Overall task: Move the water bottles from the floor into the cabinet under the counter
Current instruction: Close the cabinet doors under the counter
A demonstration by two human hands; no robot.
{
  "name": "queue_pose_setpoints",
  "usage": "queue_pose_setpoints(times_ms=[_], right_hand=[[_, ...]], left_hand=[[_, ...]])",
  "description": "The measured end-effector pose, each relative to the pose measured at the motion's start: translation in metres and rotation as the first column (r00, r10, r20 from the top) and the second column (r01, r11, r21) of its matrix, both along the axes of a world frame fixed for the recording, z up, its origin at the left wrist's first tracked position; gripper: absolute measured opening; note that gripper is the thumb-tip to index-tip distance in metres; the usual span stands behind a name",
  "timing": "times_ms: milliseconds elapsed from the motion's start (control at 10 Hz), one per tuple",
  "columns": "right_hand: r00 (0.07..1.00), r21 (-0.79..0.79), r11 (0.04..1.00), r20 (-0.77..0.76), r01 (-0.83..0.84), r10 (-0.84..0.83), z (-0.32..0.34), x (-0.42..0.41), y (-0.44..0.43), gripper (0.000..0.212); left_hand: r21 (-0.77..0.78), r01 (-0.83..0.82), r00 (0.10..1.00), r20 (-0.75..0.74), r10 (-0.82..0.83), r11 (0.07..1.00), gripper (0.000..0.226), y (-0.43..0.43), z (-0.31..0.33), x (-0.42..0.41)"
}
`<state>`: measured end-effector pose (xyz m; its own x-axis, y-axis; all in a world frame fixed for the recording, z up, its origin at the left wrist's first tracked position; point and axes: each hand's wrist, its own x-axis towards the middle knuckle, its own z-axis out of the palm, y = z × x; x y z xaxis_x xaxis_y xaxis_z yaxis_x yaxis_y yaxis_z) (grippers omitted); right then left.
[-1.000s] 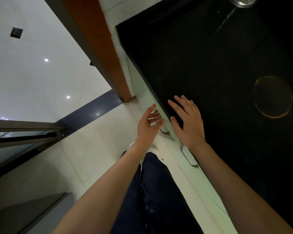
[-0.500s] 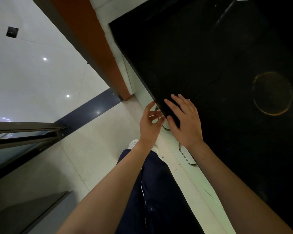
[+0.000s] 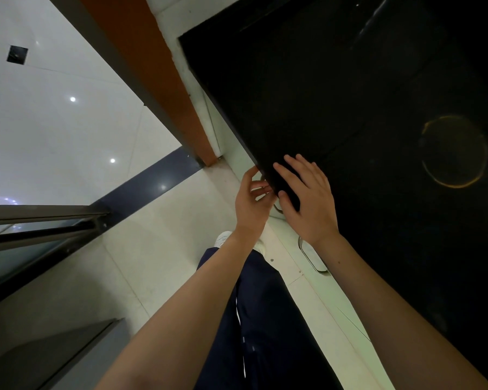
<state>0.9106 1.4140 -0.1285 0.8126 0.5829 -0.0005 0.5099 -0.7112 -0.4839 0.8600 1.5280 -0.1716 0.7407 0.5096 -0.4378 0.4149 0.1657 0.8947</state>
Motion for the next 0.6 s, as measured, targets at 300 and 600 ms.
queue_pose_setpoints(times_ms=[300, 600], right_hand=[[1.0, 0.005, 1.0, 0.0, -0.001, 0.001, 0.0, 0.001, 0.0, 0.048], [0.982, 0.177, 0.969, -0.098, 0.175, -0.159, 0.056, -0.002, -0.008, 0.042]], left_hand=[[0.024, 0.063, 0.997, -0.047, -0.062, 0.998, 0.055, 0.002, 0.003, -0.001], [0.412, 0.259, 0.966, -0.109, -0.235, 0.873, 0.036, 0.041, 0.093, -0.007]])
